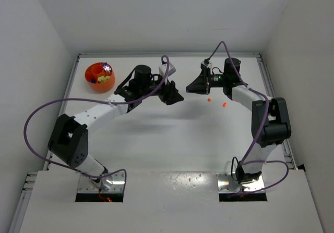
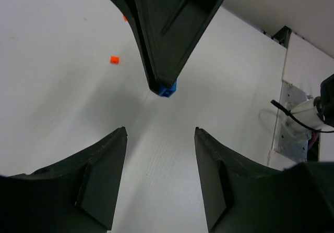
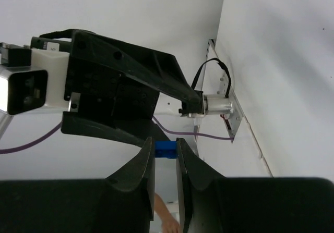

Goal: Sort the legos into containers by color

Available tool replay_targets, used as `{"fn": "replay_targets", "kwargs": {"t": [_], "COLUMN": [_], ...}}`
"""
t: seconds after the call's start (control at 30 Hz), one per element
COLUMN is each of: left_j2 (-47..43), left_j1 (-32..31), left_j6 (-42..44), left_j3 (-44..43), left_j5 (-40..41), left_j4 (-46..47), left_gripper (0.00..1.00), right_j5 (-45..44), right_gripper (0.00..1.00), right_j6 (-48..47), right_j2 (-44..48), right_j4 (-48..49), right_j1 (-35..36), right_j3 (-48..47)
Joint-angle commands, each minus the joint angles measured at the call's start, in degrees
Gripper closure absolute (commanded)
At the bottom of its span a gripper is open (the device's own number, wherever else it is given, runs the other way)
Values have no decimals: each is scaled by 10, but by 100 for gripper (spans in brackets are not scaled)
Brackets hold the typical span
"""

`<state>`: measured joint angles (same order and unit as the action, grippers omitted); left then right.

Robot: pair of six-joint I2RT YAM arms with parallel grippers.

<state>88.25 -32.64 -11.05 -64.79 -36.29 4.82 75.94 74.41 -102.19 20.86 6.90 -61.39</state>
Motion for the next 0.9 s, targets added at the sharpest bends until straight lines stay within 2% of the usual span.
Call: {"fn": "replay_targets", "kwargs": {"t": [0.0,0.5,0.87], "left_j2": [5,50,50], "left_j1": [-11,-28,-28], "left_j6": [1,11,11], "left_j3": [-35,-71,-82], "left_j5": [3,15,15], "left_j4": [33,27,27], "left_gripper": [40,40,46], "right_j5": [11,17,17], "right_gripper": [99,100,100], "right_j6": [13,7,2], "right_j2": [21,21,16], "right_j4": [23,23,23], "right_j1": [3,3,14], "right_j3": [10,5,5]}}
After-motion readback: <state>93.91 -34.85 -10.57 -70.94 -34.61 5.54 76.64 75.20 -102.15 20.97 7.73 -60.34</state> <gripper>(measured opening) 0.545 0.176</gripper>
